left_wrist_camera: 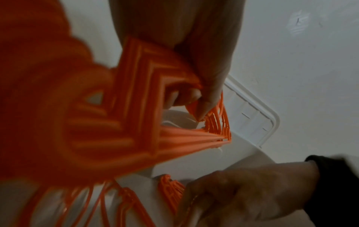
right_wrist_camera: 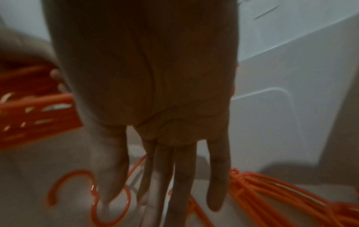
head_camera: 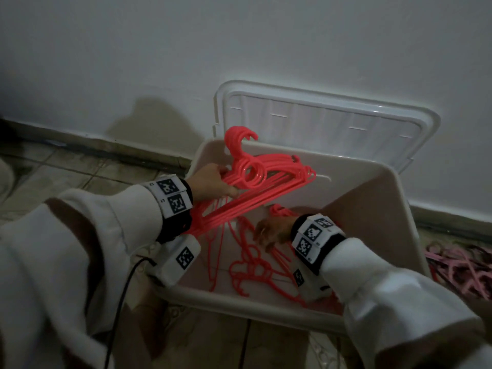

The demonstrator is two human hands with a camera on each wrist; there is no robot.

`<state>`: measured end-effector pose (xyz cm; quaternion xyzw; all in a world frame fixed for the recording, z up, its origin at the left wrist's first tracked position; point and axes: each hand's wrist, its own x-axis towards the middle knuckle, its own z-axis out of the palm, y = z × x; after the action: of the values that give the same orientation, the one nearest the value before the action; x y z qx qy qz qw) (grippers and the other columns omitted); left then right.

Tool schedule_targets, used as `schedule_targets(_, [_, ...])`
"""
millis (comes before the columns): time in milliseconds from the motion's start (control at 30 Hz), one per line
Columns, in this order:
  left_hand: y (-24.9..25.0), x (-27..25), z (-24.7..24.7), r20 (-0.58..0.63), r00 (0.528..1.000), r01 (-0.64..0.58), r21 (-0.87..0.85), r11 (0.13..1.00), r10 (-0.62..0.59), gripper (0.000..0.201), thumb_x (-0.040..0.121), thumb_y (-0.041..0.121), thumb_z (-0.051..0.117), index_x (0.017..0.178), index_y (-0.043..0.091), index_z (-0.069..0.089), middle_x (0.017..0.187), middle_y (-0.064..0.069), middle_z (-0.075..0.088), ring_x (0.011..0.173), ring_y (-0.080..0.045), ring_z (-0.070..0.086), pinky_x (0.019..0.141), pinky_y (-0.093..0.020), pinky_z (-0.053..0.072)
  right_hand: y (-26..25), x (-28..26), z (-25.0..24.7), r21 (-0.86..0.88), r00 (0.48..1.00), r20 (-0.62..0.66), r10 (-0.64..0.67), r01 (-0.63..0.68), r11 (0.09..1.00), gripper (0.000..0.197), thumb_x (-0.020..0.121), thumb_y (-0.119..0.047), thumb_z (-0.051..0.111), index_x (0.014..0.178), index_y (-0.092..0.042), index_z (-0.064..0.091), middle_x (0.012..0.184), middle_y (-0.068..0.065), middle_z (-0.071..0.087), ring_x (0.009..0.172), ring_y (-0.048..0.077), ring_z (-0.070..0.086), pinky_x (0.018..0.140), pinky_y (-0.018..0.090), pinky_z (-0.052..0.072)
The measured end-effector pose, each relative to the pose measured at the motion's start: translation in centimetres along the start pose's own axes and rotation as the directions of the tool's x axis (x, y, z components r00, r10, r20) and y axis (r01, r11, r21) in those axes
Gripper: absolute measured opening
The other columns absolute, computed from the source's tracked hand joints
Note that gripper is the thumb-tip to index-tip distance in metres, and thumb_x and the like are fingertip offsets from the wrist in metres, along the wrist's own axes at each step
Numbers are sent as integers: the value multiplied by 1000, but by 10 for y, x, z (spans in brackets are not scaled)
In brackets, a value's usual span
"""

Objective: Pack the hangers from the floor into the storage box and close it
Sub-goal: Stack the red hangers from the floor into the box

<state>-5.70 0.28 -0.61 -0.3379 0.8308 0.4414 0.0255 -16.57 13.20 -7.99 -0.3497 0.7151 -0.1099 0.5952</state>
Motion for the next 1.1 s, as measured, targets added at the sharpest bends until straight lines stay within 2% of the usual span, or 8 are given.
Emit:
schedule_targets(167, [-3,8,-5,-77,996,-41,14,999,42,33,70,8,78,100,7,64,89,-1,61,78,-11,56,56,-14,35,-16,51,28,-131,1000,-2,2,-2,991,50,92,-17,55,136,-1,38,129,17,53,84,17,60,56,14,46])
schedule_targets(300, [-4,14,-4,-103,992,-71,10,997,71,26,69,6,77,87,13,60,82,-1,60,62,-1,51,53,-7,36,-32,77,44,-133,996,-76,-40,30,991,65,87,-22,62,142,-5,31,146,17,35,132,32,37,108,42,35])
schedule_targets(467, [-5,19,-5,-84,995,-44,16,999,45,25,68,8,77,75,18,55,75,2,60,77,-15,56,72,-20,38,-47,88,51,-47,997,-36,-63,62,997,43,90,-15,58,129,-2,49,137,15,47,118,28,50,96,33,43])
schedule_targets(633, [-8,23,-5,-62,996,-57,51,997,60,23,68,12,77,75,18,56,74,3,59,78,-15,57,72,-20,38,-41,92,51,6,988,-89,-122,123,992,44,88,-18,61,126,-1,47,121,17,56,57,11,52,44,16,43])
schedule_targets(767, [-7,27,-3,-82,992,-85,126,988,96,25,67,14,77,87,14,62,85,-3,63,85,-20,61,75,-22,42,-28,76,34,-129,970,-202,-137,112,985,18,89,-15,54,104,-4,55,93,19,60,66,26,66,54,27,48])
schedule_targets(867, [-3,28,-1,-76,991,-97,149,984,109,27,65,19,80,81,17,58,84,-1,62,87,-22,61,77,-27,44,-13,53,17,-220,972,-170,-161,121,968,37,93,-7,44,130,-3,40,119,26,57,73,3,68,65,17,51])
schedule_targets(967, [-1,27,1,-67,991,-105,161,981,117,34,64,30,82,83,19,56,81,5,57,83,-16,55,74,-24,36,5,25,3,-438,959,-254,-124,0,899,46,92,-20,53,135,-9,41,134,16,48,117,26,53,97,33,43])
schedule_targets(1100, [2,23,5,-61,990,-115,129,985,124,38,64,33,82,87,18,56,78,10,56,82,-13,53,72,-22,33,19,-10,-14,-548,966,-232,-117,-31,836,41,88,-23,59,126,-9,53,128,13,54,118,28,51,95,30,41])
